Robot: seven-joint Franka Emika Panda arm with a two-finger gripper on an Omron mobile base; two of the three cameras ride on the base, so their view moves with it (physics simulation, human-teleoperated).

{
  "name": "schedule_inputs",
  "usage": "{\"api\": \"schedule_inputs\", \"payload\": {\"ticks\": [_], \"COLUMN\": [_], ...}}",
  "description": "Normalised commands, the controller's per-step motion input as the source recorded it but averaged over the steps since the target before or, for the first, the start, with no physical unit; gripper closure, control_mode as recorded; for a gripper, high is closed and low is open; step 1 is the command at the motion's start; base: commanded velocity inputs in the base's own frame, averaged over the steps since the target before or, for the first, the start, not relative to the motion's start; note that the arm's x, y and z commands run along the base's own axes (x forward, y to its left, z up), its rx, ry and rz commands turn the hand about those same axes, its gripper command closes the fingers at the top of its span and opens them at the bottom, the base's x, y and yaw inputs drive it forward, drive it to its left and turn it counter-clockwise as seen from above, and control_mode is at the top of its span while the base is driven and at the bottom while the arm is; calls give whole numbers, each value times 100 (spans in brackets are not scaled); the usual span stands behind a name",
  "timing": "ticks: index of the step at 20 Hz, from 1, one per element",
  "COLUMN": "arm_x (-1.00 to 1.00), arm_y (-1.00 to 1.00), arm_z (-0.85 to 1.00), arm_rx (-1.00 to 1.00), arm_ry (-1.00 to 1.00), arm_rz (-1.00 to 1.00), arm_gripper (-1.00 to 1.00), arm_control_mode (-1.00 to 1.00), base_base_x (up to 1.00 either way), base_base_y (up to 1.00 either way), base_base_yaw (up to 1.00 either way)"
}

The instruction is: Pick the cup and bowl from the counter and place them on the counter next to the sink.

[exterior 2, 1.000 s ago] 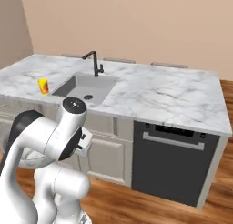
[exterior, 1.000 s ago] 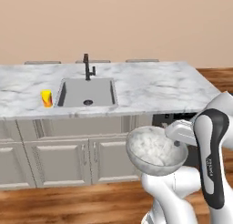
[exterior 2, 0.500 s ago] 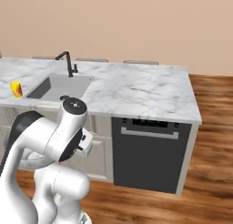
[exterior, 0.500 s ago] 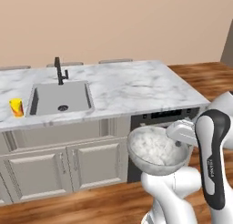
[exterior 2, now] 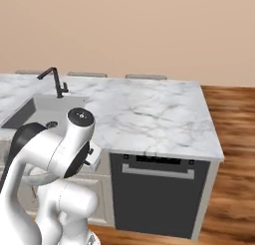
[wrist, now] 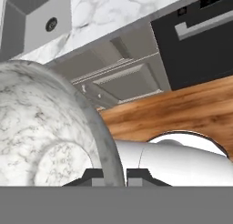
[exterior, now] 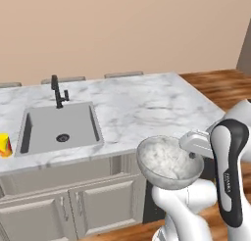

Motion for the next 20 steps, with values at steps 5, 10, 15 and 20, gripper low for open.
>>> {"api": "schedule_inputs", "payload": {"ticks": [5, 10, 15, 20], "arm_x": [0, 0, 0, 0], "arm_y": [0, 0, 0, 0], "arm_z": [0, 0, 0, 0], "arm_rx": [0, 0, 0, 0], "arm_ry": [0, 0, 0, 0], "arm_rz": [0, 0, 0, 0], "arm_gripper": [100, 100, 100, 100], "arm_control_mode": [100, 100, 100, 100], "base_base_x": [99, 66, 0, 0], "base_base_y": [10, 0, 0, 0], "base_base_yaw": [-15, -11, 0, 0]}}
